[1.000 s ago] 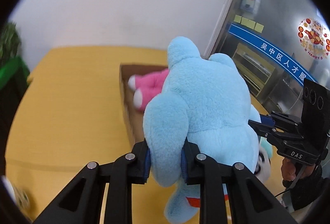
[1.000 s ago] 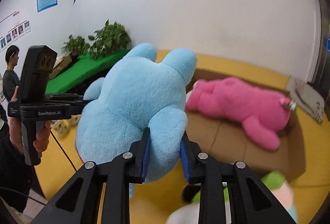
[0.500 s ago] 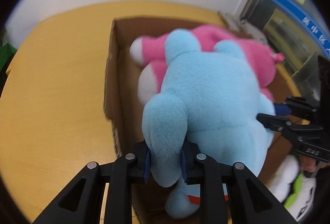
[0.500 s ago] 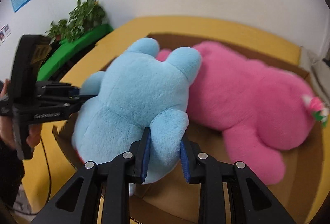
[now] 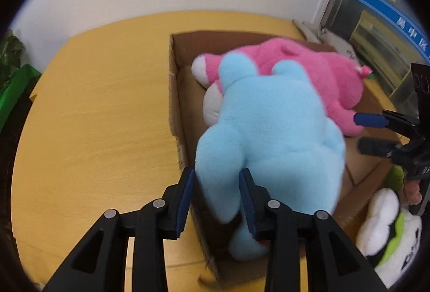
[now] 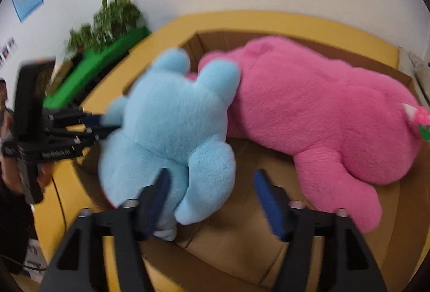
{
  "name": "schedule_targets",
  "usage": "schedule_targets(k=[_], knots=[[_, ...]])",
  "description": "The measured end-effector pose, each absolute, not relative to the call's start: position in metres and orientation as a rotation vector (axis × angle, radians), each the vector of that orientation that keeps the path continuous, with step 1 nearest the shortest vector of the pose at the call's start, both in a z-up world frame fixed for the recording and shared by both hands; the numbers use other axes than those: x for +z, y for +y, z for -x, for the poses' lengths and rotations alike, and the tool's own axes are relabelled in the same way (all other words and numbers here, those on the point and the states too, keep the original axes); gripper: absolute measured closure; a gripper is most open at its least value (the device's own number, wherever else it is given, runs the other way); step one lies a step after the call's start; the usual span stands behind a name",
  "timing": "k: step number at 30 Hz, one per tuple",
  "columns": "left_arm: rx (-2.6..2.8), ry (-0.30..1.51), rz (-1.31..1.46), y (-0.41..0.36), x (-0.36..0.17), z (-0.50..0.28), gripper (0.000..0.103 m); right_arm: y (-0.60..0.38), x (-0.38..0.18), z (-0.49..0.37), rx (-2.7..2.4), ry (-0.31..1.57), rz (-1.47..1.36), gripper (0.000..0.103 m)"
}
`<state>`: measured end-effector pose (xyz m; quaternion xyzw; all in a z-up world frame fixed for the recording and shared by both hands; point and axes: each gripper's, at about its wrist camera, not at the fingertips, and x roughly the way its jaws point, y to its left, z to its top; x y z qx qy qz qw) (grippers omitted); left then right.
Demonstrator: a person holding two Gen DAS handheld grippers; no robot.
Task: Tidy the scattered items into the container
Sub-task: 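Lower the light-blue plush into the box and open both grippers, then move both grippers to the panda plush and close them on it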
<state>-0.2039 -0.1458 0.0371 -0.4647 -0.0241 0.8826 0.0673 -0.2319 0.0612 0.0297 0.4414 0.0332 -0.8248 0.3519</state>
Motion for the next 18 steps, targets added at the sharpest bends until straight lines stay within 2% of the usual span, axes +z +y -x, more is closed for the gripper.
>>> schedule_targets(k=[1, 2, 4, 5, 6, 11, 14, 18], knots=[[2.698, -0.072, 1.371, -0.149, 0.046, 0.190, 0.065, 0.070, 0.041, 0.224, -2.145, 0.052, -1.104, 0.014], [2.737, -0.071, 1.340, -0.152, 0.055, 0.176, 0.063, 0.079, 0.052, 0.217, -2.155, 0.019, -1.066, 0.012], [2.785, -0.104, 1.279, -0.157, 0.070, 0.150, 0.048, 0.095, 0.076, 0.196, -2.170, -0.021, -0.980, 0.007], [2.792, -0.140, 1.249, -0.160, 0.076, 0.138, 0.034, 0.102, 0.089, 0.183, -2.175, -0.026, -0.931, 0.005], [2.781, -0.185, 1.227, -0.160, 0.079, 0.126, 0.026, 0.110, 0.101, 0.170, -2.180, -0.031, -0.883, 0.003], [2.634, -0.354, 1.214, -0.134, 0.071, 0.078, 0.025, 0.145, 0.129, 0.085, -2.087, 0.051, -0.774, 0.000], [2.530, -0.436, 1.246, -0.107, 0.047, 0.074, 0.025, 0.153, 0.099, 0.046, -2.070, 0.222, -0.857, 0.000], [2.397, -0.501, 1.283, -0.069, 0.016, 0.075, 0.025, 0.161, 0.048, 0.023, -2.067, 0.287, -1.020, 0.000]])
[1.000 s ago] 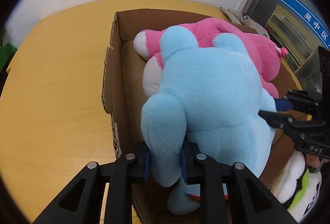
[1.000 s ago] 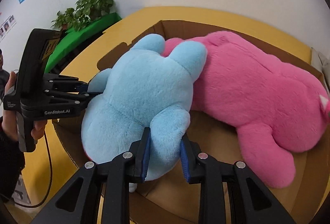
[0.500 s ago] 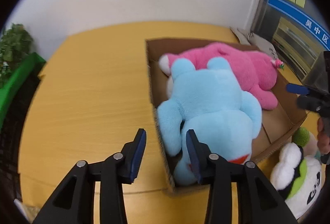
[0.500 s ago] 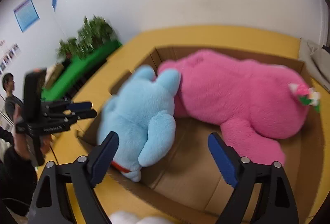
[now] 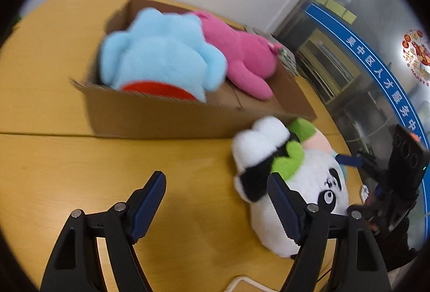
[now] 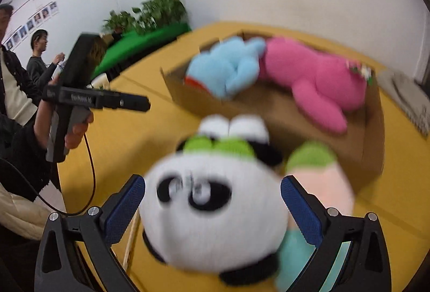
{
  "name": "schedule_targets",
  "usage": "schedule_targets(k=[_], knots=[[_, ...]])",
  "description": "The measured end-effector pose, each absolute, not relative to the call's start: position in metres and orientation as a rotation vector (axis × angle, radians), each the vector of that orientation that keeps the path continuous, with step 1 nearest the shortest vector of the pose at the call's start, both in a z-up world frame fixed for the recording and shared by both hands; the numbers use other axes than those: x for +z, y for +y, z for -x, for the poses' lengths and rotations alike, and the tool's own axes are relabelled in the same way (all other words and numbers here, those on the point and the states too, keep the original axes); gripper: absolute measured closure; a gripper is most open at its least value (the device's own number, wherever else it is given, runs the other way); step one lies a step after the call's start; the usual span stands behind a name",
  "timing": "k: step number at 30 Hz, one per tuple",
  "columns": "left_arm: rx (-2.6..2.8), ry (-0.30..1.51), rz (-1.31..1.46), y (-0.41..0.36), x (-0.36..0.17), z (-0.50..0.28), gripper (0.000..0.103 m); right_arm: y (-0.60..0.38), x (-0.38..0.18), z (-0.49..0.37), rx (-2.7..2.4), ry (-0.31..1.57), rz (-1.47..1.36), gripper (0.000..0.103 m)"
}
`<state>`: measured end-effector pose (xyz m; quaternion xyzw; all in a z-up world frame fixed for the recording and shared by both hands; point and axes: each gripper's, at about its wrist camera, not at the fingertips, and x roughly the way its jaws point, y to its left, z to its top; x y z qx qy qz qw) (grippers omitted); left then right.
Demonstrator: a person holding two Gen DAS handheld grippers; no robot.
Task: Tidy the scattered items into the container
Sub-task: 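Move both grippers to the panda plush and close them on it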
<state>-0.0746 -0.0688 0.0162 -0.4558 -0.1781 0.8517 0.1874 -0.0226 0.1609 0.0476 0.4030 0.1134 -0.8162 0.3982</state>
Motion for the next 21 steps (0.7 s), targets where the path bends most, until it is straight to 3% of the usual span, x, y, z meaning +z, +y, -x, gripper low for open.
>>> schedule_targets(k=[7, 21], knots=[[2.260, -0.501, 1.349, -0.018, -0.019, 0.085, 0.025, 0.172, 0.004, 0.010, -2.097, 0.223, -1.160, 0.000], [2.200, -0.636, 1.278, -0.022, -0.018, 0.082, 0.023, 0.183, -0.013, -0.013, -2.135, 0.144, -1.175, 0.003]])
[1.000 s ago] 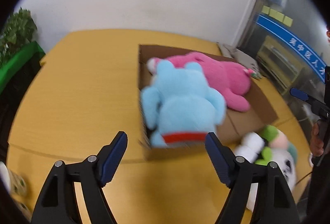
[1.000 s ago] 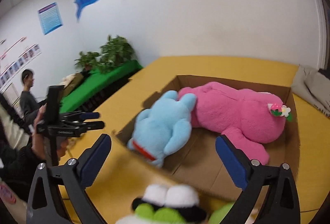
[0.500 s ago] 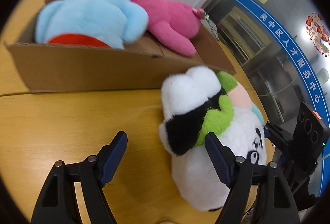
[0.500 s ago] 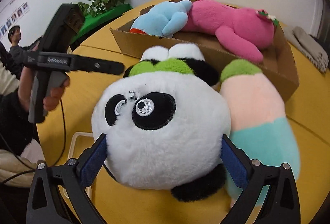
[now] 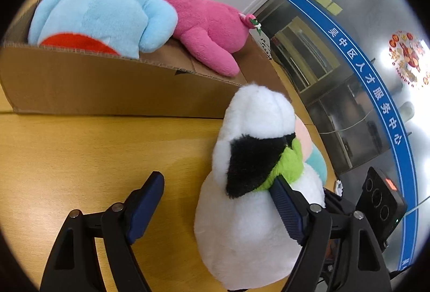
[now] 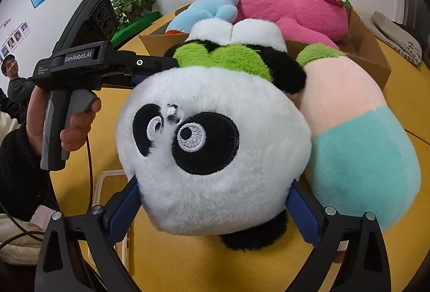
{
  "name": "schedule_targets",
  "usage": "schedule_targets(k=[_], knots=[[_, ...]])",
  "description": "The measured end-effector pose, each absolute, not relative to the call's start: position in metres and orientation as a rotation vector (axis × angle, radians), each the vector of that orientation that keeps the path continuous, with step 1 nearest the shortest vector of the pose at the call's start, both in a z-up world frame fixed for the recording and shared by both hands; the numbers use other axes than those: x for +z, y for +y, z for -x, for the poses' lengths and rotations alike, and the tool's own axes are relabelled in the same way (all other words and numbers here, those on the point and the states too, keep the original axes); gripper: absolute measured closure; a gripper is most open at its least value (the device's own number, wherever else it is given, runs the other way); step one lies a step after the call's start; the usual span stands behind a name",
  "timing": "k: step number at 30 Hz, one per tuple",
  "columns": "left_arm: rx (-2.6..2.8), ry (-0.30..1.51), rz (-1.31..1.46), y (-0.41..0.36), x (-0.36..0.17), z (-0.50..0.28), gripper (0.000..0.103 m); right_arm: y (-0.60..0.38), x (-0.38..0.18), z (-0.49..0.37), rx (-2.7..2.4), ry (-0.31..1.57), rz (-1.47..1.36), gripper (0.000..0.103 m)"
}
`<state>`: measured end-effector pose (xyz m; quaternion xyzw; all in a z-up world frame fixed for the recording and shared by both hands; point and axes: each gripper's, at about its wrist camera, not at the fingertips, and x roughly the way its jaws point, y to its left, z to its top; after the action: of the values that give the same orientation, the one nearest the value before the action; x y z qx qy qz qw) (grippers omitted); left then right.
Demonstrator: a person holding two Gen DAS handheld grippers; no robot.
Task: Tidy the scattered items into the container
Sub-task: 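Move both grippers to the panda plush and close them on it, then lift the panda plush with both grippers and carry it toward the box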
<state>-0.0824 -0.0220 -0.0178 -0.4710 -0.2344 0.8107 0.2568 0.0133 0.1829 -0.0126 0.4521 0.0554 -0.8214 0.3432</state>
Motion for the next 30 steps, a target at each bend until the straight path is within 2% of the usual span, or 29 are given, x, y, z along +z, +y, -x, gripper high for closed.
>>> schedule_targets(k=[12, 20, 26, 30], knots=[[1.914, -0.832, 1.180, -0.022, -0.033, 0.081, 0.023, 0.186, -0.018, -0.011, -2.143, 0.098, -1.185, 0.003], [1.888, -0.840, 1.221, -0.009, -0.045, 0.092, 0.020, 0.188, -0.017, -0.012, -2.152, 0.090, -1.199, 0.005], [1.907, -0.822, 1.219, -0.010, -0.039, 0.091, 0.033, 0.194, -0.014, -0.014, -2.154, 0.071, -1.178, 0.005], [1.915, -0.824, 1.219, -0.014, -0.039, 0.088, 0.034, 0.208, 0.003, -0.014, -2.158, -0.044, -1.116, 0.005]])
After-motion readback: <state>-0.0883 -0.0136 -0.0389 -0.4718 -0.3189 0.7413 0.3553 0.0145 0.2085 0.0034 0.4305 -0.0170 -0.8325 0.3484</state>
